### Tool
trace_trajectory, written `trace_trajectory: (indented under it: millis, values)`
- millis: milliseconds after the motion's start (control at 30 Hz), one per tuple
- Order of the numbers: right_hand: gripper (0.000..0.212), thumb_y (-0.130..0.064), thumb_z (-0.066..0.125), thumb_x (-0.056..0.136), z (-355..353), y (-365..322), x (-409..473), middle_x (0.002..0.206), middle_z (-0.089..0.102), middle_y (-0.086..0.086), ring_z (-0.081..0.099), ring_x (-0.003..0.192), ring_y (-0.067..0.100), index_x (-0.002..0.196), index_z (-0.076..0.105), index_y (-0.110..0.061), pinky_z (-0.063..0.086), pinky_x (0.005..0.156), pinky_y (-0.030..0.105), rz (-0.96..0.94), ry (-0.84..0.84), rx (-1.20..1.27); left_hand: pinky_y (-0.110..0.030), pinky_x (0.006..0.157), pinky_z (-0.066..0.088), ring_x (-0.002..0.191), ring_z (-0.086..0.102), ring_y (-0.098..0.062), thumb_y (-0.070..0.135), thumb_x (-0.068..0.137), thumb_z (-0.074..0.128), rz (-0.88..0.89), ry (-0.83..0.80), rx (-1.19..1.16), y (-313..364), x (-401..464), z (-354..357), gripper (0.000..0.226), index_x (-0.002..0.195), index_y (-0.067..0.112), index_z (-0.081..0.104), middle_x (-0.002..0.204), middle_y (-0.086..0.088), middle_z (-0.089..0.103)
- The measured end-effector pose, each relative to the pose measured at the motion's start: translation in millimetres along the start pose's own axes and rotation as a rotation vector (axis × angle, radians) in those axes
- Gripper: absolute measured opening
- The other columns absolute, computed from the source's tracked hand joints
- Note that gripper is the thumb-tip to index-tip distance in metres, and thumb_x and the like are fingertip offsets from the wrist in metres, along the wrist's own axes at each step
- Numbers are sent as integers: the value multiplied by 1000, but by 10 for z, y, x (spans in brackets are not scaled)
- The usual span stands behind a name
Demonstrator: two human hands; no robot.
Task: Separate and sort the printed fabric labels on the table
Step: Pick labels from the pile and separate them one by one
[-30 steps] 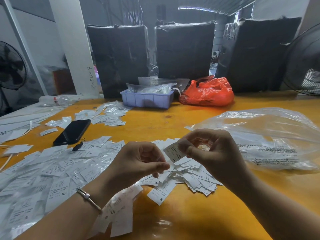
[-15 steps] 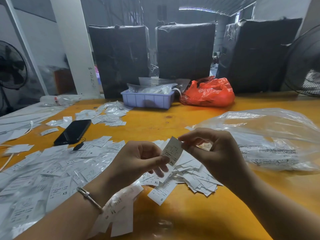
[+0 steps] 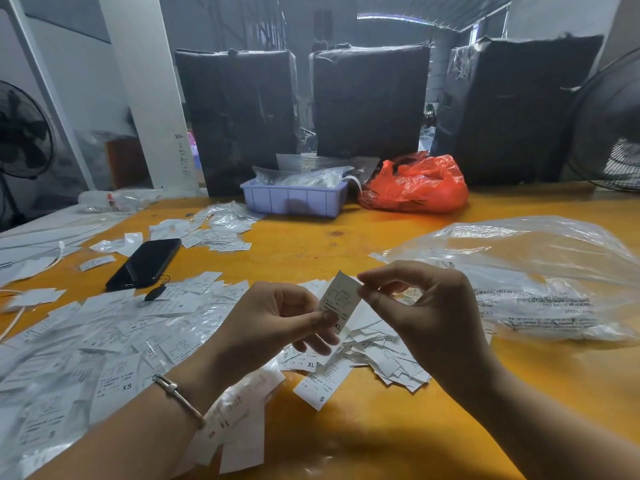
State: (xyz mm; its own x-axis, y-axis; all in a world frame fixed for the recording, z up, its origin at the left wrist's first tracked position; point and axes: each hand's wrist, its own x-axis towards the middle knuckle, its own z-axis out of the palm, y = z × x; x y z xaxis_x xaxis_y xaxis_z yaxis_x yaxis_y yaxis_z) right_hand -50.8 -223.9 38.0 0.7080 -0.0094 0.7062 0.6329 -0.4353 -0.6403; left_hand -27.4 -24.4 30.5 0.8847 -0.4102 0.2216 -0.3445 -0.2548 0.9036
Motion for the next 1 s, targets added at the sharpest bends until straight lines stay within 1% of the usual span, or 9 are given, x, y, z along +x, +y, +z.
trace_trajectory:
  millis: [133, 267, 400, 433, 600, 767, 833, 900, 1000]
  values:
    - [18, -3, 79, 72, 39, -7, -12, 72, 72, -11, 64, 67, 7, 84, 78, -17, 51, 63, 19, 43, -64, 44, -22, 54, 52, 69, 74, -23, 33, 77, 70, 2, 1, 10, 0, 7, 4, 34, 87, 0, 69, 79, -7, 76]
    - [17, -6, 75, 76, -2, 15, 26, 74, 73, -8, 65, 70, 7, 85, 77, -21, 53, 65, 21, 163, -104, 135, -22, 55, 52, 69, 74, -22, 33, 76, 71, 1, 0, 6, 2, 4, 6, 32, 88, 3, 70, 79, -7, 76]
    - [18, -2, 74, 77, -15, 23, 37, 77, 75, -1, 69, 77, 20, 84, 77, -19, 58, 74, 37, 263, -203, 219, -22, 54, 51, 68, 74, -22, 32, 75, 71, 0, -6, 11, 10, 5, 12, 34, 89, 1, 70, 79, -6, 77]
    - [19, -2, 74, 76, -4, 16, 30, 77, 75, -1, 69, 76, 19, 83, 77, -19, 58, 74, 36, 260, -205, 213, -22, 54, 51, 68, 74, -22, 32, 75, 71, 0, -6, 7, 13, 4, 14, 33, 88, 1, 70, 79, -6, 77]
    - [22, -1, 76, 74, 6, 2, 17, 72, 74, -9, 66, 68, 8, 80, 77, -22, 54, 66, 21, 133, -131, 108, -21, 54, 50, 68, 74, -23, 31, 75, 71, -6, 7, -10, 25, 3, 15, 33, 88, 1, 70, 79, -7, 76]
    - [20, 2, 76, 72, 45, 8, -10, 71, 73, -7, 66, 67, 7, 81, 78, -15, 52, 64, 18, 85, -146, 53, -21, 54, 50, 69, 74, -24, 29, 73, 72, 4, 15, -24, 25, -5, 17, 32, 87, 0, 70, 78, -8, 76]
    - [18, 0, 76, 74, 47, 2, -12, 72, 74, -8, 66, 70, 8, 81, 79, -16, 52, 66, 18, 97, -193, 63, -22, 54, 52, 69, 74, -25, 27, 74, 72, 10, 17, -23, 25, -7, 18, 31, 88, 0, 71, 78, -8, 76]
    - [12, -7, 76, 76, 45, -10, -2, 74, 73, -9, 66, 72, 10, 80, 79, -18, 52, 68, 21, 130, -272, 94, -23, 57, 56, 69, 74, -27, 21, 74, 73, 5, 22, -66, 22, -7, 20, 29, 89, -3, 71, 78, -11, 76]
    - [6, -14, 74, 78, 47, -7, 23, 77, 69, -3, 62, 77, 21, 79, 79, -17, 48, 71, 38, 222, -358, 181, -23, 59, 56, 69, 74, -27, 16, 74, 73, 5, 22, -102, 16, 0, 23, 26, 86, -7, 71, 77, -14, 75]
